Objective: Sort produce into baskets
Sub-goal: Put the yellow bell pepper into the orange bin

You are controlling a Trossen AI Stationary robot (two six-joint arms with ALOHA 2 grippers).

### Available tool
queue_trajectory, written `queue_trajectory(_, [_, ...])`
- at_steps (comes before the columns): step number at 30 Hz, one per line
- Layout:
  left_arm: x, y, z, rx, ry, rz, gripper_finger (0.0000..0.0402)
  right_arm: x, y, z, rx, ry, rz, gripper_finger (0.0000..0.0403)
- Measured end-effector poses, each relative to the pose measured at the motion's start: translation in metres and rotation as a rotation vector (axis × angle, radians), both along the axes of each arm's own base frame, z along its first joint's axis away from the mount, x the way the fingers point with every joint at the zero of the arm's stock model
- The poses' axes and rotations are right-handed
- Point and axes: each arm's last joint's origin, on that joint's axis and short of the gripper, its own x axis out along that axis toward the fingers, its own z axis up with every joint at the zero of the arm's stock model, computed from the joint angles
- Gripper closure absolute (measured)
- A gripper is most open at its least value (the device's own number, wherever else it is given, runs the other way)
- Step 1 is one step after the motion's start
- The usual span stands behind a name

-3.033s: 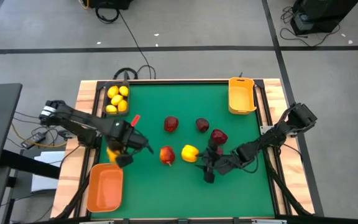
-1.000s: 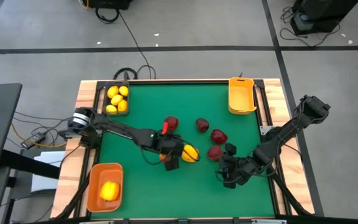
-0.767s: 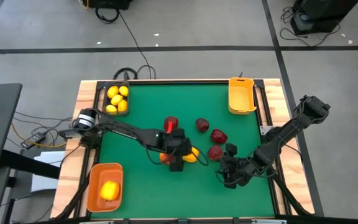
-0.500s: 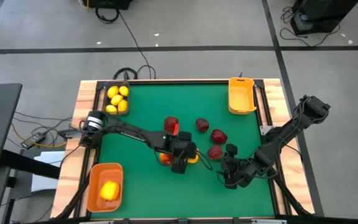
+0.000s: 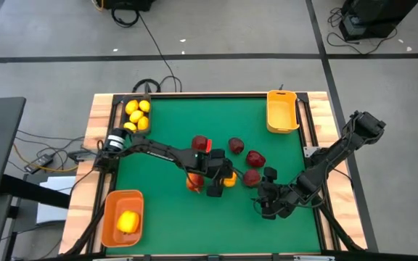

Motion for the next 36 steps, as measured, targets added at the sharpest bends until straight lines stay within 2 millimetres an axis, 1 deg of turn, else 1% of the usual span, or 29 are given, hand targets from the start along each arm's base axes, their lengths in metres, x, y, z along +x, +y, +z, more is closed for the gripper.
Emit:
queue_trajectory(2, [0.001,0.001,0.000,-0.003,-0.012,0.015,0.0015,0.000,0.000,0.000,-0.001,-0.001,-0.001,0.0172])
queue_trajectory(5, [0.002,0.003,0.003,0.029,-0.013,0.053,0.0035,0.000,0.000,0.000,-0.003,-0.003,-0.003,0.0172])
queue_trajectory(9, [0.001,0.005,0.019,0.079,0.030,0.134,0.0070,0.000,0.000,0.000,-0.010,-0.009,-0.009,0.0172])
queue_trajectory(12, [0.000,0.006,0.032,0.111,0.059,0.178,0.0085,0.000,-0.001,0.000,-0.020,-0.017,-0.016,0.0172])
queue_trajectory(15, [0.003,0.006,0.046,0.107,0.038,0.203,0.0089,0.000,-0.001,0.000,-0.021,-0.020,-0.020,0.0172])
queue_trajectory(17, [0.003,0.006,0.051,0.099,0.043,0.217,0.0089,0.000,-0.001,0.000,-0.015,-0.020,-0.026,0.0172])
queue_trajectory(21, [0.006,0.004,0.056,0.062,-0.005,0.254,0.0089,0.000,-0.001,0.000,-0.005,-0.022,-0.037,0.0172])
queue_trajectory(24, [0.005,0.001,0.056,0.048,-0.002,0.278,0.0089,-0.001,0.000,0.000,-0.001,-0.027,-0.042,0.0172])
queue_trajectory(29, [-0.008,-0.008,0.056,0.081,0.077,0.295,0.0089,-0.005,-0.002,-0.007,0.014,-0.028,-0.070,0.0172])
queue_trajectory(36, [-0.035,-0.023,0.073,0.108,0.151,0.340,0.0089,-0.006,-0.004,-0.011,0.048,-0.031,-0.112,0.0172])
